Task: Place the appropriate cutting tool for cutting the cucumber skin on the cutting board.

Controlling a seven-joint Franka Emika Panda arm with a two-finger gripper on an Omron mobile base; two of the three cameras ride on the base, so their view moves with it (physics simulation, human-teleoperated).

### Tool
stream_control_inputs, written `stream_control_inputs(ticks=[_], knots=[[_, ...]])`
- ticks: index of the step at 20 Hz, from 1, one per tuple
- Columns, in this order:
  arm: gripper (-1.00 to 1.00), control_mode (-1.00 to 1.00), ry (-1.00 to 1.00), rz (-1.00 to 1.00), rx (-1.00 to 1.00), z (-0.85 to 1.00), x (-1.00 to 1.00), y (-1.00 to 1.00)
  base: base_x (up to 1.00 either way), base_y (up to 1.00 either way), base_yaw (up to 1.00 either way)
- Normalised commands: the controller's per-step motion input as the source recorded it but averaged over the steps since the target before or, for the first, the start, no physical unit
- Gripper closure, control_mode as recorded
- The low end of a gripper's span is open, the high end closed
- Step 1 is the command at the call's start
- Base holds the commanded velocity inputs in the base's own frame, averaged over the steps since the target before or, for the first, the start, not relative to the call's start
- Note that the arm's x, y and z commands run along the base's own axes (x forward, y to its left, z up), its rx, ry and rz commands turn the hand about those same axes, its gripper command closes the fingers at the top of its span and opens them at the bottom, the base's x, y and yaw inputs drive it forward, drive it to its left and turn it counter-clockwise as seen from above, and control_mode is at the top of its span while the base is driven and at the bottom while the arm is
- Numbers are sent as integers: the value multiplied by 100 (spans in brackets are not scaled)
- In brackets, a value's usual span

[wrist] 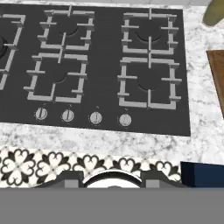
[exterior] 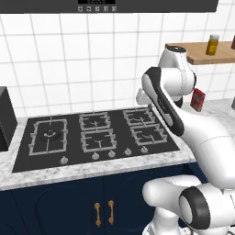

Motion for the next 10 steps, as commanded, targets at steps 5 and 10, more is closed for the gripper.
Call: stream_control_inputs(ticks=[5, 10], knots=[[-100, -100, -1, 0, -1, -28, -41, -34, 0, 0, 0], [-100, -100, 7, -2, 5, -28, -58, -100, 0, 0, 0]])
